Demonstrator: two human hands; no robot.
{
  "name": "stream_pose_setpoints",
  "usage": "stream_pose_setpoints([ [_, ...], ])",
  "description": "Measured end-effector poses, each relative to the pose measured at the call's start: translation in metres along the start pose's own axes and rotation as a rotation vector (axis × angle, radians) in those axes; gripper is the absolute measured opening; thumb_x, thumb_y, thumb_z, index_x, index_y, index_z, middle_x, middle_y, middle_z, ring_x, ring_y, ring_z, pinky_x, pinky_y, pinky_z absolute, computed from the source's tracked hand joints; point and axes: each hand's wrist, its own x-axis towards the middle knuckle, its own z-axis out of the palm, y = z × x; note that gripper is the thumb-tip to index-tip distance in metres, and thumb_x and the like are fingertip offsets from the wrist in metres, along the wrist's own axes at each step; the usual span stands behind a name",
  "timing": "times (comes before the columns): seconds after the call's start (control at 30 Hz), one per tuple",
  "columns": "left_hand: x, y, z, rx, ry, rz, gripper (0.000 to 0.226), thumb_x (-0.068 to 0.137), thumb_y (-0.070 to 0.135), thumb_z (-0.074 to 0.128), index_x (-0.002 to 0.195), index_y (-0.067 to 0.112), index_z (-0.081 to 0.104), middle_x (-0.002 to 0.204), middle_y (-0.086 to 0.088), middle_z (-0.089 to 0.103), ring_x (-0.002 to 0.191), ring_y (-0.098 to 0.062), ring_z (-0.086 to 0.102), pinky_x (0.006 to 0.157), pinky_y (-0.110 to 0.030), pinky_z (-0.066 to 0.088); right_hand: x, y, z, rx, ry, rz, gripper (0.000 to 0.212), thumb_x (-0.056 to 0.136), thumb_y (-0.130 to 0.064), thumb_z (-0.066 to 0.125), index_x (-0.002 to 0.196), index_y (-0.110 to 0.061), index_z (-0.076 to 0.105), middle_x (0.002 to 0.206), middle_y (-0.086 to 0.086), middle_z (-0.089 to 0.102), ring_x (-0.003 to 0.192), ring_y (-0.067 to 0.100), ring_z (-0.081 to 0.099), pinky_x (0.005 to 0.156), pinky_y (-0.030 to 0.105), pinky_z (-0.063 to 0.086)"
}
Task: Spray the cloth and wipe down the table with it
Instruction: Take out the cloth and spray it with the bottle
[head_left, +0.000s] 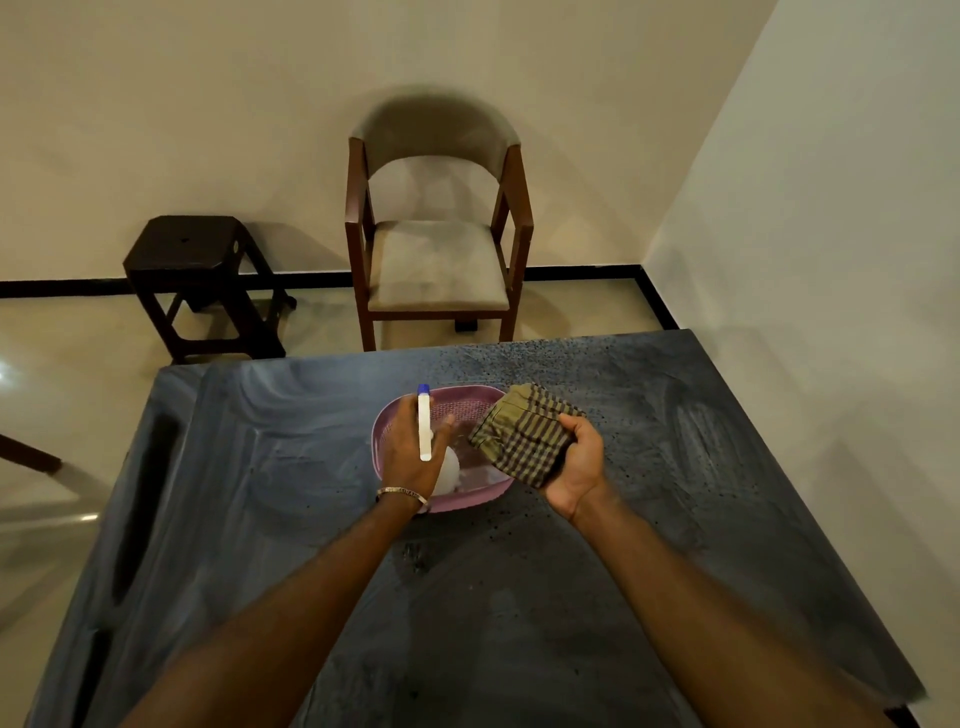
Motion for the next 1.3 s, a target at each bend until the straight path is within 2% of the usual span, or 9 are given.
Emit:
stream_pose_setpoints([
  [0.07, -0.002, -0.002, -0.002, -0.011, -0.009, -0.029, 0.055, 0.086, 0.039, 0.065, 0.13, 0.011, 0.048, 0.117, -0.012, 0.061, 0.102, -0.025, 0.059, 0.087, -0.033, 0.049, -0.003, 0.002, -0.002, 0.005, -0.006, 0.0, 0.046, 0.099, -0.033, 0.033, 0.122, -0.007, 0.064, 0.113, 0.018, 0.071, 0.111, 0.038, 0.062, 0.102, 0.054, 0.044],
  [0.2, -0.004, -0.009, -0.005, 0.062, -0.074, 0.024, 0.064, 0.083, 0.046, 0.067, 0.133, 0.013, 0.045, 0.121, -0.009, 0.059, 0.106, -0.025, 0.058, 0.092, -0.043, 0.052, -0.009, 0.003, -0.002, 0.009, -0.012, 0.003, 0.046, 0.099, -0.033, 0.032, 0.116, -0.008, 0.066, 0.108, 0.018, 0.072, 0.108, 0.038, 0.061, 0.104, 0.055, 0.041],
  [0.33, -0.006, -0.009, -0.009, 0.096, -0.099, 0.034, 0.071, 0.082, 0.043, 0.07, 0.138, 0.012, 0.04, 0.129, -0.01, 0.055, 0.112, -0.024, 0.055, 0.093, -0.036, 0.047, -0.017, 0.005, 0.0, 0.002, -0.007, -0.006, 0.044, 0.1, -0.033, 0.032, 0.111, -0.009, 0.067, 0.105, 0.017, 0.072, 0.103, 0.036, 0.063, 0.1, 0.053, 0.043],
  [0.57, -0.009, -0.008, -0.016, 0.094, -0.146, 0.034, 0.077, 0.078, 0.036, 0.076, 0.14, 0.01, 0.038, 0.132, -0.012, 0.054, 0.115, -0.026, 0.055, 0.097, -0.037, 0.048, -0.031, 0.009, 0.001, 0.0, -0.003, -0.022, 0.043, 0.1, -0.032, 0.033, 0.109, -0.009, 0.067, 0.106, 0.016, 0.071, 0.102, 0.035, 0.063, 0.099, 0.053, 0.044],
  [0.67, -0.013, -0.01, -0.02, 0.064, -0.163, 0.02, 0.077, 0.078, 0.033, 0.076, 0.141, 0.014, 0.037, 0.132, -0.01, 0.054, 0.114, -0.026, 0.057, 0.097, -0.047, 0.05, -0.036, 0.011, 0.002, -0.001, 0.004, -0.028, 0.043, 0.1, -0.033, 0.033, 0.111, -0.009, 0.067, 0.107, 0.016, 0.07, 0.101, 0.035, 0.063, 0.099, 0.053, 0.044],
  [0.83, -0.022, -0.005, -0.026, 0.053, -0.163, 0.005, 0.076, 0.081, 0.024, 0.074, 0.144, 0.013, 0.033, 0.14, -0.012, 0.048, 0.122, -0.028, 0.052, 0.099, -0.043, 0.046, -0.044, 0.016, 0.004, 0.0, 0.01, -0.039, 0.042, 0.099, -0.032, 0.034, 0.111, -0.009, 0.067, 0.1, 0.015, 0.075, 0.099, 0.035, 0.065, 0.091, 0.05, 0.049],
  [0.97, -0.034, -0.011, -0.037, 0.114, -0.168, 0.037, 0.079, 0.081, 0.026, 0.074, 0.145, 0.012, 0.03, 0.143, -0.013, 0.045, 0.127, -0.03, 0.047, 0.103, -0.048, 0.045, -0.054, 0.021, 0.004, 0.008, 0.001, -0.04, 0.043, 0.099, -0.032, 0.034, 0.118, -0.008, 0.065, 0.105, 0.017, 0.073, 0.101, 0.036, 0.065, 0.088, 0.049, 0.052],
  [1.1, -0.053, -0.015, -0.05, 0.214, -0.126, 0.083, 0.073, 0.083, 0.024, 0.071, 0.144, 0.012, 0.031, 0.144, -0.013, 0.043, 0.125, -0.031, 0.049, 0.1, -0.047, 0.047, -0.066, 0.025, 0.001, 0.016, -0.003, -0.031, 0.046, 0.099, -0.033, 0.034, 0.125, -0.008, 0.062, 0.112, 0.019, 0.07, 0.106, 0.038, 0.064, 0.088, 0.05, 0.053],
  [1.3, -0.086, -0.027, -0.077, 0.345, -0.113, 0.133, 0.071, 0.083, 0.031, 0.071, 0.142, 0.01, 0.037, 0.147, -0.012, 0.04, 0.137, -0.029, 0.037, 0.112, -0.042, 0.032, -0.093, 0.03, -0.004, 0.029, -0.022, -0.041, 0.042, 0.1, -0.031, 0.033, 0.121, -0.009, 0.062, 0.109, 0.019, 0.069, 0.102, 0.037, 0.063, 0.082, 0.048, 0.052],
])
